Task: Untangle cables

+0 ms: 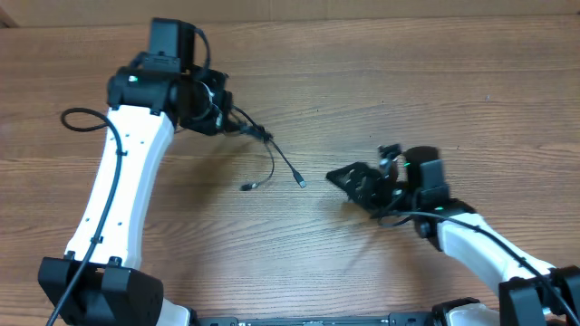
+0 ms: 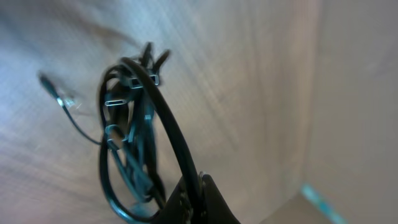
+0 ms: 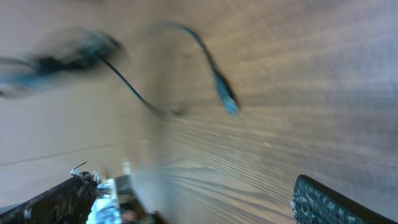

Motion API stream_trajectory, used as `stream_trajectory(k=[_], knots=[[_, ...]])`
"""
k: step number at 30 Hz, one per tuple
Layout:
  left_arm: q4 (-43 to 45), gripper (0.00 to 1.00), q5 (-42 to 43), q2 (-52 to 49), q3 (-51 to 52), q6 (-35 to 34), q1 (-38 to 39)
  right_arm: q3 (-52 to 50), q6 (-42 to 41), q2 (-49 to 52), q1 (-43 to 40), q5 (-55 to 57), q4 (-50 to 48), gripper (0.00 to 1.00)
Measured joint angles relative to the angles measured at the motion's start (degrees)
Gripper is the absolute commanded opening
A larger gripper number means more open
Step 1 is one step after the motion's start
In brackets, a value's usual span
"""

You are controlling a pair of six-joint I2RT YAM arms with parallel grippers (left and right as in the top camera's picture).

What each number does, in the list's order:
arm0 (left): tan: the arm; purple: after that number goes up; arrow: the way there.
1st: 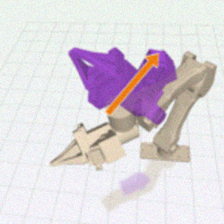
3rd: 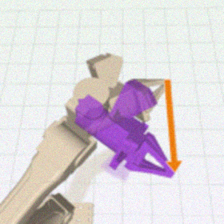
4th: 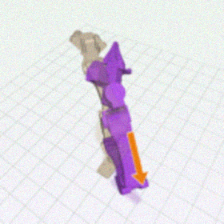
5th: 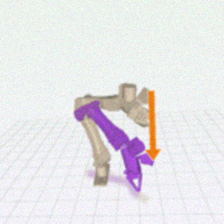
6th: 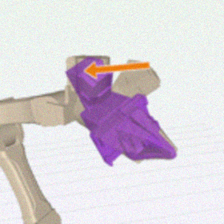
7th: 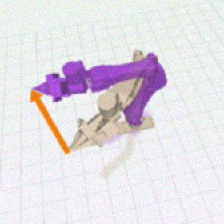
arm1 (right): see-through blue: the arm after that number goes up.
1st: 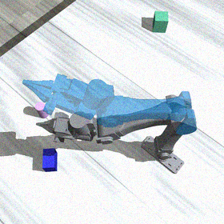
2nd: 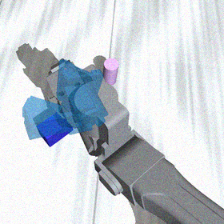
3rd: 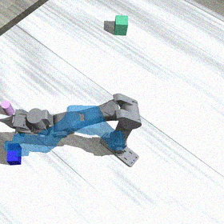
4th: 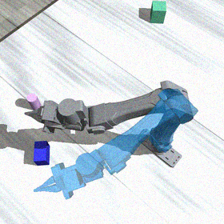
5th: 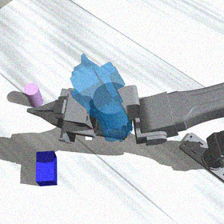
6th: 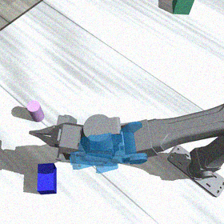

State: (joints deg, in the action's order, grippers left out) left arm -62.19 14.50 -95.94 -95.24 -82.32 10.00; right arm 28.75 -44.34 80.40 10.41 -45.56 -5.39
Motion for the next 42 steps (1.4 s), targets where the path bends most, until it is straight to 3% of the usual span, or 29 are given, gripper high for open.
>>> stream_trajectory(k=[2,6,7,8,11,15,24,29,33,42], knots=[[-0.94,0.18,0.07,0.0,0.02,1.6,1.97,0.0,0.52,-0.42,-2.71,-3.63,-1.44,1.0],[-2.89,0.76,-0.94,-0.02,0.0,12.07,6.47,0.0,1.2,-0.66,-5.18,-9.11,-1.92,1.0],[-4.59,0.82,-1.84,-0.09,-0.02,16.06,7.58,0.0,1.27,-0.68,-5.16,-9.97,-1.88,1.0],[-6.71,0.99,-2.99,-0.11,0.0,19.74,8.52,0.0,1.33,-0.68,-5.16,-10.8,-1.84,1.0],[-14.56,0.99,-7.39,-0.24,0.0,28.85,10.8,0.0,1.53,-0.68,-5.14,-12.17,-1.64,1.0],[-18.88,1.0,-10.51,-0.24,0.0,34.49,10.97,0.0,1.64,-0.68,-5.14,-12.98,-2.12,1.0],[-19.63,1.0,-10.01,-0.33,0.0,36.83,10.97,0.0,1.77,-0.68,-5.14,-12.98,-2.36,1.0],[-19.39,0.79,-9.11,-0.35,1.18,35.52,11.41,0.0,1.75,-0.68,-5.14,-12.96,-2.34,1.0],[-15.15,0.76,-8.46,-0.37,6.97,34.47,13.14,0.0,1.79,-0.68,-5.14,-12.83,-2.36,1.0],[5.25,0.7,-8.26,-0.87,25.86,34.49,17.62,0.0,1.99,-0.68,-5.14,-11.34,-2.03,1.0]])
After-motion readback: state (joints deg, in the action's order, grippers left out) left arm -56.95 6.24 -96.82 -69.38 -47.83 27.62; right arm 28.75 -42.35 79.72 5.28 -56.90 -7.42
